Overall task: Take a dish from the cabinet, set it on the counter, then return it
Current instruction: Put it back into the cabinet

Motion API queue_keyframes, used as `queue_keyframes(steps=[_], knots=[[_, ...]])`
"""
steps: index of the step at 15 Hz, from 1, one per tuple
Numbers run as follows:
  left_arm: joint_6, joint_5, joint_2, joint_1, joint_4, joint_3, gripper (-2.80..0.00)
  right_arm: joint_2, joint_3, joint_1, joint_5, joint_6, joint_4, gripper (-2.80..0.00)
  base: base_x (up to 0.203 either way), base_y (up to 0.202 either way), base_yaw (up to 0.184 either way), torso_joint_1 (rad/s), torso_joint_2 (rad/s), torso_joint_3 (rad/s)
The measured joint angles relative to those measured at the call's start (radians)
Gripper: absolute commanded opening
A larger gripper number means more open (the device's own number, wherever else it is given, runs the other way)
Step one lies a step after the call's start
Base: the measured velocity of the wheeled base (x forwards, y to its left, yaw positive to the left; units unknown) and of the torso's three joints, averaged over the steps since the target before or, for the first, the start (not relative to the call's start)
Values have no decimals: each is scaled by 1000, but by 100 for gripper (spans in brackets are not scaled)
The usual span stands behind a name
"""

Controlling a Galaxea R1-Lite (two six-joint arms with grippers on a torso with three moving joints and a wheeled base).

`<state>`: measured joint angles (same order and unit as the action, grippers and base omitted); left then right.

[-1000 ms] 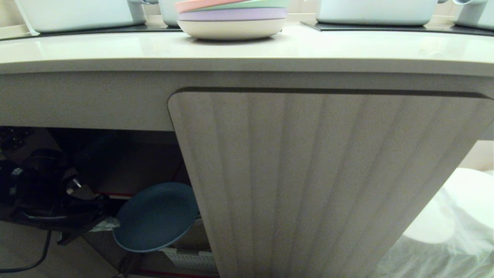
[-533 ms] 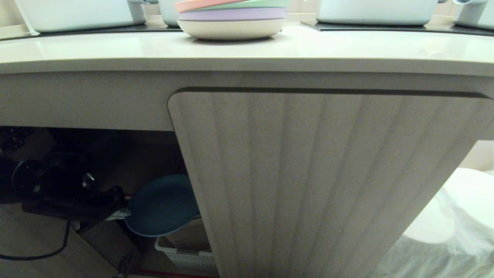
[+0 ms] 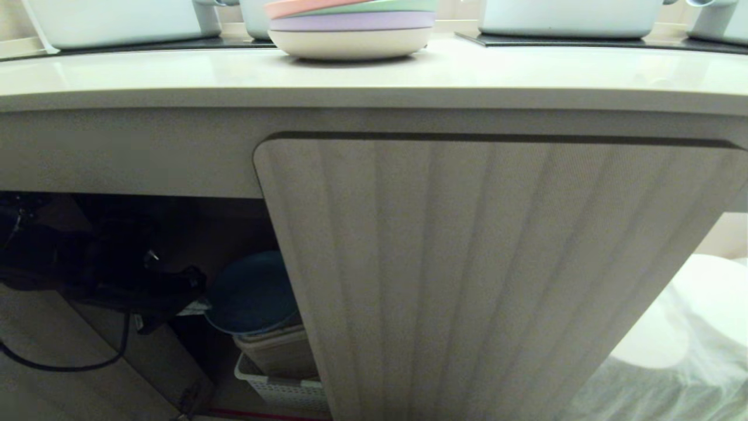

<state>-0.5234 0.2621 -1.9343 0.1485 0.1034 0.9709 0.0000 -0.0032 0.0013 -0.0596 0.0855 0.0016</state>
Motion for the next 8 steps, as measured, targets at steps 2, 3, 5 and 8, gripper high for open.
queue_keyframes(steps=[2,3,5,8], knots=[[-28,-2,-15,0,1,18,-280,0,0,0,0,0,0,-280,0,0,0,0,0,0],[-54,-3,-25,-2,1,34,-280,0,0,0,0,0,0,-280,0,0,0,0,0,0],[-88,-25,-50,-11,0,69,-280,0,0,0,0,0,0,-280,0,0,0,0,0,0],[-125,-52,-93,-17,0,112,-280,0,0,0,0,0,0,-280,0,0,0,0,0,0]])
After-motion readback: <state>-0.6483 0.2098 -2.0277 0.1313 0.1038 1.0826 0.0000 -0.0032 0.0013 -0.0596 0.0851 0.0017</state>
